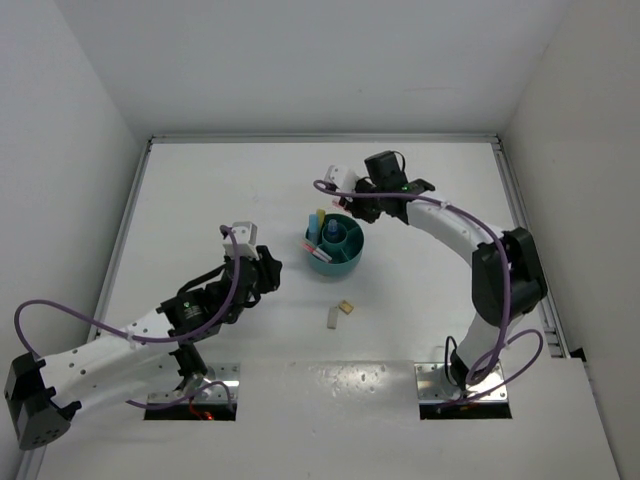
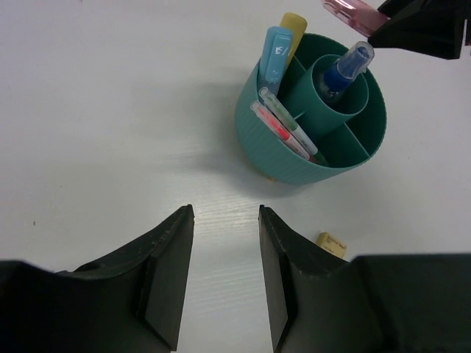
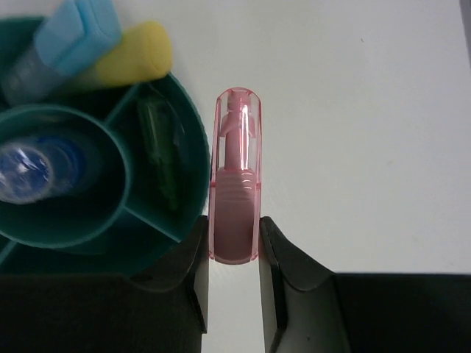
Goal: Sort the stationery into containers
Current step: Place the pen in the storage box, then pick up the stationery from the center of the board, then place the stationery in the storage box.
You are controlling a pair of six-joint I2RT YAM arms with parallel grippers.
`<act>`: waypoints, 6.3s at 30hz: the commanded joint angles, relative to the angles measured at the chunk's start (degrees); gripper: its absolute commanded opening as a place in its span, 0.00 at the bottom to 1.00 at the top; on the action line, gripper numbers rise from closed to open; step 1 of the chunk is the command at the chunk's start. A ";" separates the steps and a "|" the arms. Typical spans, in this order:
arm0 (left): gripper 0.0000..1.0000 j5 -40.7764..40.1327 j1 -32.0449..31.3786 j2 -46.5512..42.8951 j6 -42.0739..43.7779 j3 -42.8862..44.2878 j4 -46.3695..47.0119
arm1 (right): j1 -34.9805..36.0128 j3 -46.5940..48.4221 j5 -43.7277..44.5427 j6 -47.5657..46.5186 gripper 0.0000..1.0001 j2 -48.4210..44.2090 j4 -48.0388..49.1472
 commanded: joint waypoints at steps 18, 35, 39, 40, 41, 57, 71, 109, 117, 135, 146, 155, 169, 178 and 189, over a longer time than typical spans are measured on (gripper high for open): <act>0.47 -0.87 0.61 1.43 0.56 2.09 0.82 | 6.45 5.47 23.46 -55.85 0.09 -2.82 -11.80; 0.47 -1.40 0.61 0.90 0.56 2.62 0.82 | 13.66 5.65 29.08 -63.06 0.12 1.39 -13.65; 0.47 -1.40 0.61 0.90 0.56 2.62 0.82 | 13.66 6.87 31.89 -63.06 0.14 3.68 -12.51; 0.47 -1.40 0.61 0.90 0.56 2.62 0.82 | 13.66 6.88 32.42 -63.06 0.14 3.68 -11.98; 0.47 -1.40 0.61 0.90 0.56 2.10 0.82 | 13.66 6.88 32.42 -63.06 0.14 3.68 -11.98; 0.47 -1.40 0.61 0.38 0.56 2.09 0.82 | 14.72 6.88 30.84 -61.92 0.59 4.21 -10.75; 0.47 -1.40 0.61 0.38 1.09 2.09 0.82 | 15.25 9.51 25.74 -55.25 0.56 -4.92 -14.34; 0.40 1.50 -18.99 50.11 -26.07 21.51 -5.85 | 4.88 -21.69 23.37 23.25 0.36 -33.32 9.65; 0.41 0.97 -18.99 53.72 -25.54 22.74 -7.35 | 4.35 -22.21 21.18 23.77 0.36 -34.38 9.65; 0.00 0.54 -18.99 51.82 -22.73 26.34 -9.89 | 2.77 -22.22 20.12 24.30 0.36 -35.96 9.65; 0.00 -1.41 -12.67 41.14 -3.95 39.24 -8.77 | 2.24 -22.22 20.12 23.77 0.28 -35.25 9.03; 0.00 3.43 -6.25 54.24 8.72 52.79 -7.71 | 2.24 -22.74 19.67 22.28 0.00 -34.46 8.41; 0.05 4.49 -2.91 63.39 11.55 57.02 -10.87 | 1.71 -23.27 20.29 22.28 0.02 -35.52 8.94; 0.09 4.49 -1.77 66.46 11.55 56.49 -10.87 | 1.71 -23.80 22.05 22.28 0.16 -36.75 10.00; 0.35 3.87 -1.24 66.47 11.02 55.97 -11.40 | 1.18 -23.80 22.05 22.28 0.19 -37.28 10.00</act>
